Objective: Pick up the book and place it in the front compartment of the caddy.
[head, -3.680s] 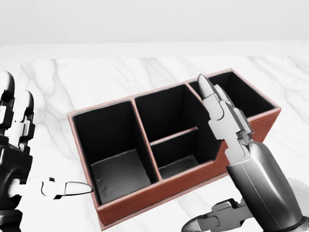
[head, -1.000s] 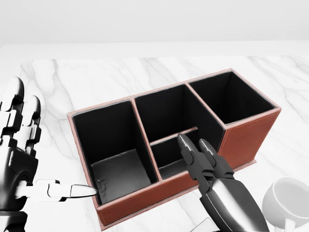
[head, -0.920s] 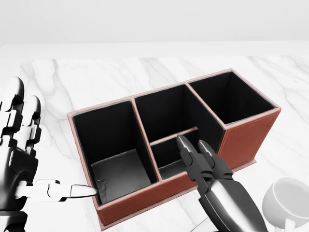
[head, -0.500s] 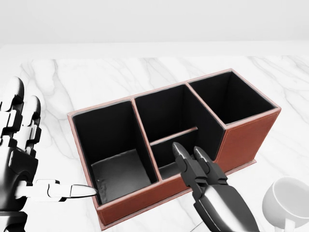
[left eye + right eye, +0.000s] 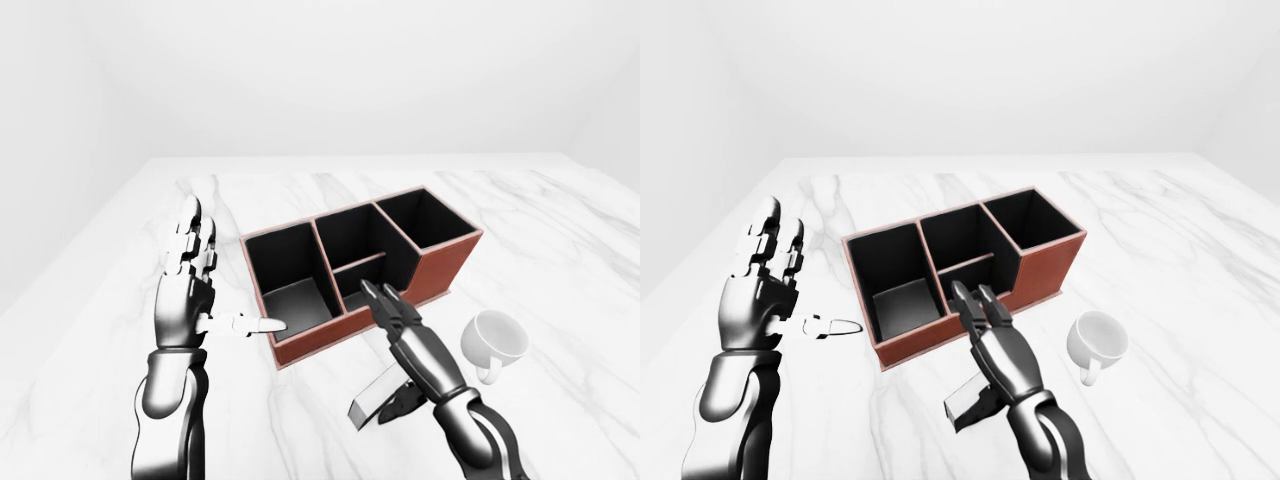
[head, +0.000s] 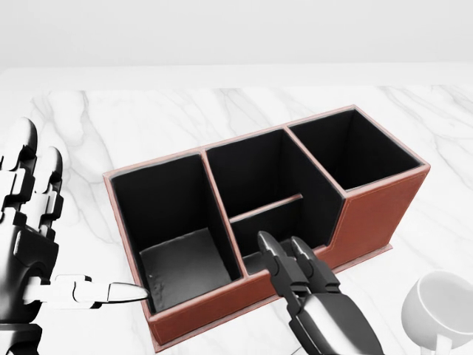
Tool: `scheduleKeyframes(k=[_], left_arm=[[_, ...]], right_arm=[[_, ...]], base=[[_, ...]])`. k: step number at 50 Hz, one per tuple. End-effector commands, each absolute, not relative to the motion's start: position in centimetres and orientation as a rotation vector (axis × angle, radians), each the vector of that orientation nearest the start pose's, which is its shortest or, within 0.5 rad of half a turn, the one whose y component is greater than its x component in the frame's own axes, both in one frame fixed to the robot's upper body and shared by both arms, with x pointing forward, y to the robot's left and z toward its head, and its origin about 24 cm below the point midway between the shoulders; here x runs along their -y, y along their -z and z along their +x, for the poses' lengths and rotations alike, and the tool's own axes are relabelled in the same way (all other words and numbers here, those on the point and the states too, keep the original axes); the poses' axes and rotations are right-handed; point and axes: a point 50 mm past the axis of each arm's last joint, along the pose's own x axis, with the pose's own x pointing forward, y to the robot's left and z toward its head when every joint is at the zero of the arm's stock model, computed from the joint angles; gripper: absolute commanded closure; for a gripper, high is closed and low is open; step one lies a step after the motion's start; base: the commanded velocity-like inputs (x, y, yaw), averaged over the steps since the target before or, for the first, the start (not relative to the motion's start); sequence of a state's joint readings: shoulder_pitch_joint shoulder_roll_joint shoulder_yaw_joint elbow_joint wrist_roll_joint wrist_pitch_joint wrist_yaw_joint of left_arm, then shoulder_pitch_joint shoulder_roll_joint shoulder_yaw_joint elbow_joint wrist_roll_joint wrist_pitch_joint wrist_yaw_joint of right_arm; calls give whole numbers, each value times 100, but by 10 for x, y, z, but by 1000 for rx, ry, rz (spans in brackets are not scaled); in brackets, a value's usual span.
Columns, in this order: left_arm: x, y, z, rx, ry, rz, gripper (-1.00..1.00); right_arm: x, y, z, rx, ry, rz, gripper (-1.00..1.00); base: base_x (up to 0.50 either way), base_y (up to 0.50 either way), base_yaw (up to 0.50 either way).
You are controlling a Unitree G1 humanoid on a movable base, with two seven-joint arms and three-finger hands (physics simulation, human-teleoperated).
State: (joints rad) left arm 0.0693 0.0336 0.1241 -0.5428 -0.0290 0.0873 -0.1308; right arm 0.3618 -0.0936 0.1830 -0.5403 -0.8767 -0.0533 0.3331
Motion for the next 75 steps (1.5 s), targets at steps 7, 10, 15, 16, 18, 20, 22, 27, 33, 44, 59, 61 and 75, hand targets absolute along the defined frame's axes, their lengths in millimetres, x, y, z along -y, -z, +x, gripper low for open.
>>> scheduleKeyframes(k=[7,10,15,16,18,20,22,27,33,44,59,61,75], left_arm=[[-176,-142,220,384,8,67,-100],[-176,-143,219,392,8,68,-100],[-176,-143,219,392,9,68,-100],[-176,-143,220,391,9,68,-100],[-176,-143,220,390,9,67,-100],[-176,-143,220,390,9,67,-100],[-176,-143,220,389,9,67,-100],[-176,-143,220,390,8,68,-100],[-176,-143,220,388,7,68,-100],[-177,-144,220,395,5,69,-100],[-177,-145,220,400,5,69,-100],[-177,-145,220,398,5,69,-100],[-177,-144,220,395,6,68,-100]], right_arm=[[119,-69,176,101,-373,-952,-100],[118,-68,175,99,-376,-956,-100],[117,-66,175,96,-381,-960,-100],[117,-65,175,95,-382,-960,-100],[117,-63,175,90,-383,-962,-100],[117,-62,174,89,-384,-961,-100],[117,-61,174,87,-385,-962,-100],[117,-59,174,80,-386,-963,-100],[116,-56,173,70,-391,-963,-100],[117,-50,172,51,-392,-969,-100],[118,-42,173,29,-396,-980,-100],[118,-41,173,27,-395,-980,-100],[118,-34,174,3,-398,-987,-100]], base=[[0,0,0],[0,0,0],[0,0,0],[0,0,0],[0,0,0],[0,0,0],[0,0,0],[0,0,0],[0,0,0],[0,0,0],[0,0,0],[0,0,0],[0,0,0]])
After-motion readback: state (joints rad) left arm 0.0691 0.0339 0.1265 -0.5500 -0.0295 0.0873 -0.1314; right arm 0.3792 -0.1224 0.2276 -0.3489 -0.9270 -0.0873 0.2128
